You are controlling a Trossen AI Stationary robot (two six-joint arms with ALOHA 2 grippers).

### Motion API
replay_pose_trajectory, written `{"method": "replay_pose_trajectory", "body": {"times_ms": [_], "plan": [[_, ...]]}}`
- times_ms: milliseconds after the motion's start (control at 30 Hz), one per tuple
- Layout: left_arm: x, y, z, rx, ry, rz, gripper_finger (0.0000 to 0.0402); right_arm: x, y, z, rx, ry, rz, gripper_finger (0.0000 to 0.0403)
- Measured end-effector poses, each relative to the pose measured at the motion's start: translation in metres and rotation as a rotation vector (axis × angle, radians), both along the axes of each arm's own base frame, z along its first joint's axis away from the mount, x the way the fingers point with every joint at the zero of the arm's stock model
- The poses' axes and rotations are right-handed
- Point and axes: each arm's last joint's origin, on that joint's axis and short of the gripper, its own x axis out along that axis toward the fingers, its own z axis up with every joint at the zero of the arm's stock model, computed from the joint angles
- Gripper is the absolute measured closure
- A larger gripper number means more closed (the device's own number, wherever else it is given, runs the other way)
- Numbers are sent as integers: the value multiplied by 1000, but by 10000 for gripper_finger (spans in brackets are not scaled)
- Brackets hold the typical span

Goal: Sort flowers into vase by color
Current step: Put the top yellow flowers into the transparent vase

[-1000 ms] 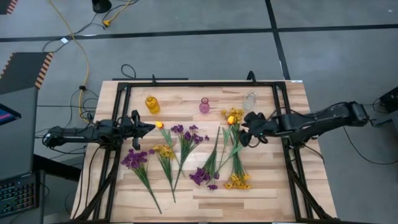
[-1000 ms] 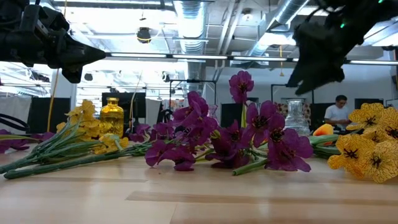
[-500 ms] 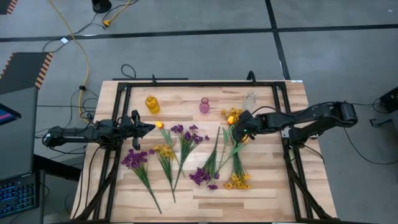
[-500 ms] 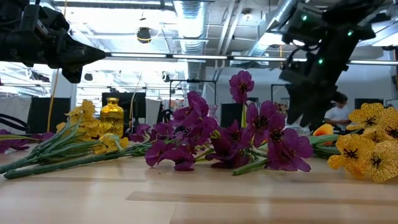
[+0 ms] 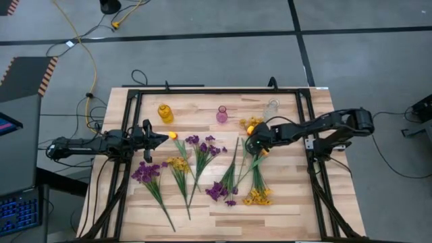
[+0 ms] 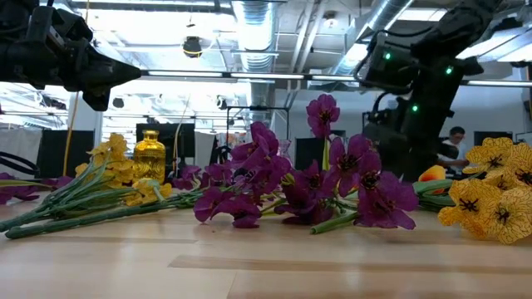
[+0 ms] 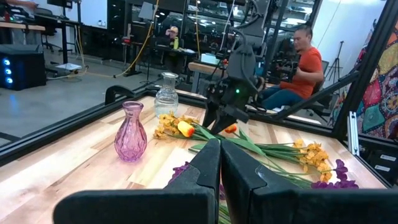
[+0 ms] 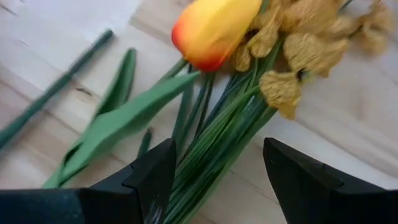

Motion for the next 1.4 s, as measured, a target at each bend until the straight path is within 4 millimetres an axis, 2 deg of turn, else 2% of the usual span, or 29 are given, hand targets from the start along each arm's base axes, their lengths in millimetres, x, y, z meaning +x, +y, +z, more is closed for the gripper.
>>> {"method": "replay_pose_trajectory", "body": {"times_ms": [300,433,567,867,967,1400], "plan": [[0,0,0,0,0,0,401,7,-1,-13,-8,19,-3,134],[0,0,0,0,0,0,401,7,-1,-12,-8,16,-3,156],[0,0,0,0,0,0,401,7,-1,-12,-7,14,-3,210],[0,0,0,0,0,0,401,6,0,-7,-15,4,51,367],[0,0,0,0,0,0,401,3,1,0,-16,-11,83,368],[0,0,0,0,0,0,401,-12,2,53,-108,-216,179,367]]}}
